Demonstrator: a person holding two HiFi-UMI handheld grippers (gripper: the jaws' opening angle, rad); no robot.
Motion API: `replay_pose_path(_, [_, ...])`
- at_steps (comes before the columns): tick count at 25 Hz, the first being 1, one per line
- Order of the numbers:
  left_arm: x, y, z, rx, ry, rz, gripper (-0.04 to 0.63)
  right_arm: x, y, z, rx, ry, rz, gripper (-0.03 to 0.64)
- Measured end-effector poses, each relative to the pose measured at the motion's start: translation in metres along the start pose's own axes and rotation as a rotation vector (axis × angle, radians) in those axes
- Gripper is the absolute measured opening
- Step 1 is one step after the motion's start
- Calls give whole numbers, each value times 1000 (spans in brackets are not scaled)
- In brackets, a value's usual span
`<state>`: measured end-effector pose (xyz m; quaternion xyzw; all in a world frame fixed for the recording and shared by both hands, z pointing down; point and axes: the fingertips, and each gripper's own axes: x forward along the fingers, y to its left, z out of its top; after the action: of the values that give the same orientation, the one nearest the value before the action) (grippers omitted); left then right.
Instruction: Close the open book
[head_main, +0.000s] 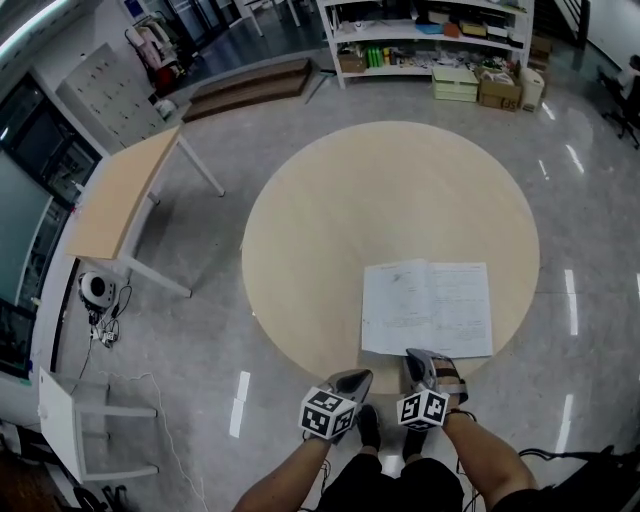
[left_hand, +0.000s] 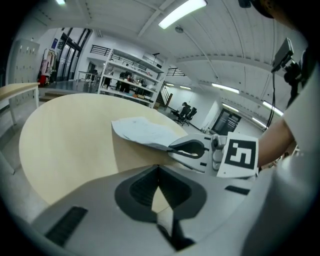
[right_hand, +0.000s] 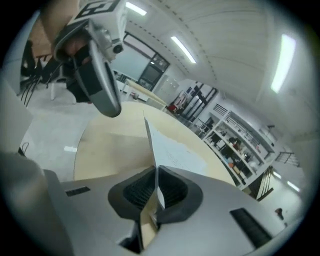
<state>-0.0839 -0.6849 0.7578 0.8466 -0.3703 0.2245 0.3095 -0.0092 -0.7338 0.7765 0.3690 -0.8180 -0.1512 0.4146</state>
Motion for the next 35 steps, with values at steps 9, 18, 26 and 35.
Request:
replay_pose_path(9, [-29, -13, 31, 38, -59, 20, -8, -39, -33, 3, 448, -63, -22, 18])
replay_pose_path(18, [-43, -43, 75, 107, -112, -2, -8, -85, -77, -16, 829, -118, -96, 17])
replay_pose_path(26, [-31, -77, 97, 153, -116, -49, -8, -113, -87, -57, 1030, -81, -122, 17])
replay_pose_path(35, [-22, -100, 110, 206, -107, -67, -8, -123, -81, -112, 1441, -6, -146, 17])
